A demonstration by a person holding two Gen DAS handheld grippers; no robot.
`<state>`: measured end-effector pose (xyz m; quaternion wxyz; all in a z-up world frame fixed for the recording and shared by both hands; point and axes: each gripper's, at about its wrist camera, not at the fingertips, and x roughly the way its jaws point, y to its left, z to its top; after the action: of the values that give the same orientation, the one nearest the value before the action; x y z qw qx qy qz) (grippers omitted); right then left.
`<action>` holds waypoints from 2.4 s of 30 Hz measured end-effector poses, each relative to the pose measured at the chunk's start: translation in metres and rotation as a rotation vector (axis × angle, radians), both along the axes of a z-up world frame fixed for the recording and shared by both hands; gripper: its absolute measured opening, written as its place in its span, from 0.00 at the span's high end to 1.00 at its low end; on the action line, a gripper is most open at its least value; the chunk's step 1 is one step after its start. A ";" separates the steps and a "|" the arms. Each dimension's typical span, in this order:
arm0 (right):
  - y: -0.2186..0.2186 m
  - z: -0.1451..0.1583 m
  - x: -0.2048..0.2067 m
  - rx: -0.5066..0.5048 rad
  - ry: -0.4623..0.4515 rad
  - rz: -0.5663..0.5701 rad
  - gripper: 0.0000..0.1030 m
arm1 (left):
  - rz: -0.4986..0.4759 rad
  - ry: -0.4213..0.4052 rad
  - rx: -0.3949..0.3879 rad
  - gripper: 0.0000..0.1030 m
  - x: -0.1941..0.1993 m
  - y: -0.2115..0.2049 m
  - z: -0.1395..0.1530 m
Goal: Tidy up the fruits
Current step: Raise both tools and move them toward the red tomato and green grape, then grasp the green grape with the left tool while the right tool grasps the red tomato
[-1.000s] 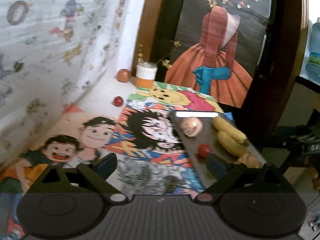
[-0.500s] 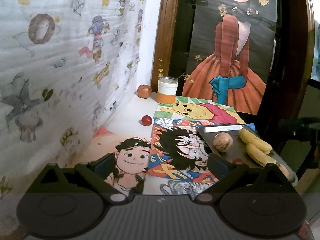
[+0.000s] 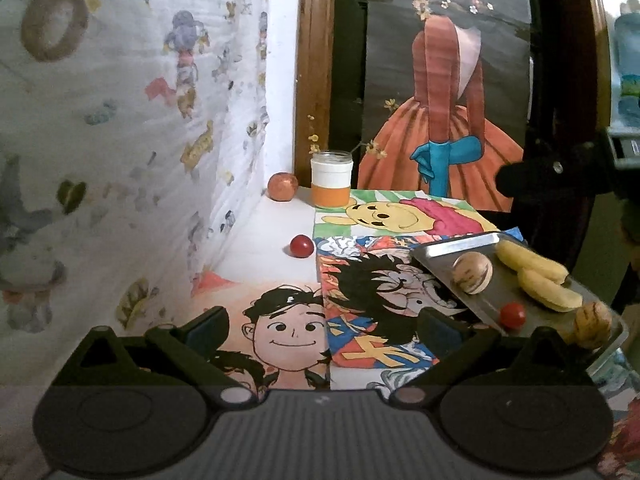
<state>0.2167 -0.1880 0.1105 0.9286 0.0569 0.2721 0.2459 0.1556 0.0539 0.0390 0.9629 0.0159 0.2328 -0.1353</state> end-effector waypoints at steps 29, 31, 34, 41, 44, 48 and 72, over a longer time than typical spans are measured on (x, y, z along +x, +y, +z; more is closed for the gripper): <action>0.022 -0.015 0.114 -0.182 0.027 0.119 0.01 | -0.032 -0.007 0.010 0.01 0.079 -0.014 -0.025; 0.030 -0.018 0.135 -0.217 0.029 0.178 0.01 | 0.013 0.023 -0.015 0.00 0.078 -0.004 -0.027; 0.039 -0.023 0.168 -0.233 0.058 0.239 0.01 | 0.043 0.060 -0.043 0.00 0.083 0.004 -0.029; 0.053 -0.029 0.216 -0.237 0.104 0.290 0.01 | 0.036 0.093 -0.023 0.00 0.106 -0.004 -0.030; 0.057 -0.034 0.230 -0.248 0.118 0.295 0.01 | 0.040 0.105 -0.014 0.00 0.115 -0.010 -0.032; 0.060 -0.044 0.245 -0.236 0.157 0.298 0.02 | 0.052 0.124 -0.004 0.00 0.129 -0.014 -0.036; 0.070 -0.081 0.270 -0.512 0.074 0.630 0.08 | 0.061 0.139 0.140 0.00 0.177 -0.013 -0.050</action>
<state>0.4871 -0.1179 0.0297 0.7816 -0.2534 0.3618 0.4405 0.3323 0.0411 -0.0107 0.9447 0.0669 0.3081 -0.0903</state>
